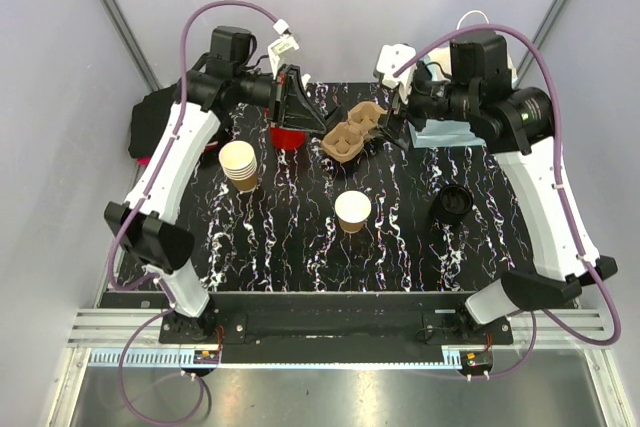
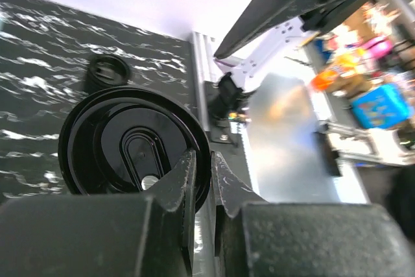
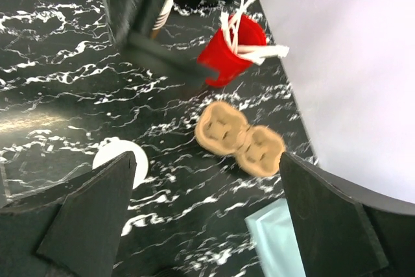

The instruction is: Pack the takeout coffee

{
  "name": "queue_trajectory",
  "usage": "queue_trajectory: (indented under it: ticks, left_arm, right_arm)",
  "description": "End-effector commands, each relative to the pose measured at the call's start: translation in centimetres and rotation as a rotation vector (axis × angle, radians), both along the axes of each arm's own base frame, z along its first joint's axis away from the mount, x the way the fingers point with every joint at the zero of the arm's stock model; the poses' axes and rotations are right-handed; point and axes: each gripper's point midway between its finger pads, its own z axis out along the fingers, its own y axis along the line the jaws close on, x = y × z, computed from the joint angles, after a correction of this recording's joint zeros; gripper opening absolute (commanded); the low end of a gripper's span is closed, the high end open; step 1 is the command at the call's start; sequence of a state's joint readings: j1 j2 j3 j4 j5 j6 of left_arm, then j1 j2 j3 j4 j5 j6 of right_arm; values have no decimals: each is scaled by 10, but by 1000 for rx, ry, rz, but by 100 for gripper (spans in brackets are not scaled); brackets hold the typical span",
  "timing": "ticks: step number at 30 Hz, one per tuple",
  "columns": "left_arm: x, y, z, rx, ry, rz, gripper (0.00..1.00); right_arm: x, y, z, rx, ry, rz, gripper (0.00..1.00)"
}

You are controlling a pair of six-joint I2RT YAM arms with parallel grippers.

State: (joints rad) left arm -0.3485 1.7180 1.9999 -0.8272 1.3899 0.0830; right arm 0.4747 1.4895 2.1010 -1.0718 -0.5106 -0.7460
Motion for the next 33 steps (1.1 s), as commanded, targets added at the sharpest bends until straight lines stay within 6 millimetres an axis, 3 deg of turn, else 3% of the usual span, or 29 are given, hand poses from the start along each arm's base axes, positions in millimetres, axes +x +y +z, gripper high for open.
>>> queue_trajectory:
  ticks: [1,13,21,28,29,33]
  left_arm:
    - [-41,11,27,-111,132,-255,0]
    - [-71,3,29,-95,152,-326,0]
    - [-78,3,30,-88,155,-336,0]
    - [-80,5,29,-84,157,-337,0]
    - [-81,5,29,-84,156,-337,0]
    - [-82,5,29,-83,155,-339,2]
  right_arm:
    - [-14,13,23,7,-101,170,98]
    - [-19,49,-12,7,-36,460,100]
    - [-31,56,-34,19,55,556,98]
    - [-47,57,-37,65,146,597,57]
    - [-49,58,-38,71,153,603,46]
    - [-54,59,-34,95,172,621,33]
